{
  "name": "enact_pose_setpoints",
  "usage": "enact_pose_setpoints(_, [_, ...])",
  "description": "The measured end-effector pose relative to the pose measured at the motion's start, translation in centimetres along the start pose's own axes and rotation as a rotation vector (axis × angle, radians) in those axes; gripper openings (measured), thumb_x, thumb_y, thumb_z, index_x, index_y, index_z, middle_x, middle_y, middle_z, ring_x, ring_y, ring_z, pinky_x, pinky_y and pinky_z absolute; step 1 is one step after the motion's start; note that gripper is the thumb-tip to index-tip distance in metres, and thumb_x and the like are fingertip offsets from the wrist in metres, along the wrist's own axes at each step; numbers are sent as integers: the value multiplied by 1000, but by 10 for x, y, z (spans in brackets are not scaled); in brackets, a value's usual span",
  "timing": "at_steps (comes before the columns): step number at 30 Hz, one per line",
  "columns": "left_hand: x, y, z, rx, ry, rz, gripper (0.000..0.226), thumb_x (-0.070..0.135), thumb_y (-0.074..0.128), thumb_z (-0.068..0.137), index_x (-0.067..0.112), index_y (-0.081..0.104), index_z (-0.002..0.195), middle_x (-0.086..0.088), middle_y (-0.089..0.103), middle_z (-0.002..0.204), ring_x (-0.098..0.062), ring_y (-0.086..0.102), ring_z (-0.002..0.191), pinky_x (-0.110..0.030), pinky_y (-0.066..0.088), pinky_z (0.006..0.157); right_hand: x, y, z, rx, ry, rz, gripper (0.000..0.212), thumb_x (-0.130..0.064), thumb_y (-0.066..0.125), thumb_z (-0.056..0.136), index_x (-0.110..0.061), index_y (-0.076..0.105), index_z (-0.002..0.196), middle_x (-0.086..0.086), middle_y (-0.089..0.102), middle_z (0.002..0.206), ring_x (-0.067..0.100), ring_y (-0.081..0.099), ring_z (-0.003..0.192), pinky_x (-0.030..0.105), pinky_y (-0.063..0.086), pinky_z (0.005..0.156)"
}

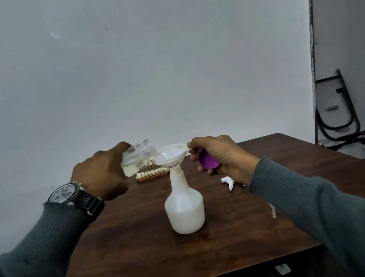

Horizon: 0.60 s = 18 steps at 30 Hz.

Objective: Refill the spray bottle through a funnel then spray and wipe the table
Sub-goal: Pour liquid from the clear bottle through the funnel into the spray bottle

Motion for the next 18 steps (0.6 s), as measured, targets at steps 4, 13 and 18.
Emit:
enact_pose_setpoints(4, [0,-2,0,2,0,-1,64,23,66,83,43,41,139,10,54,80,-22,61,74,-27,44,59,1,0,1,-2,4,-3,15,-24,73,87,-9,72,85,4,73,71,21,58,49,24,41,45])
enact_pose_setpoints(13, [3,-5,2,18,10,15,62,21,62,81,43,43,136,6,59,87,-24,61,76,-28,43,61,3,-2,0,-1,10,9,15,-23,73,88,-8,73,89,3,73,68,21,59,49,23,41,44])
enact_pose_setpoints(18, [5,-6,2,19,21,28,63,21,63,81,43,44,137,6,60,89,-24,60,78,-27,40,59,2,-1,0,-4,6,5,15,-23,72,88,-8,72,86,3,72,68,21,58,48,24,40,45])
Point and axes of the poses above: each hand's wrist, its own z-axis towards the middle knuckle, its own y-axis out of the palm, x = y × z, the point moved 8 cm from there along z, towards the middle knuckle
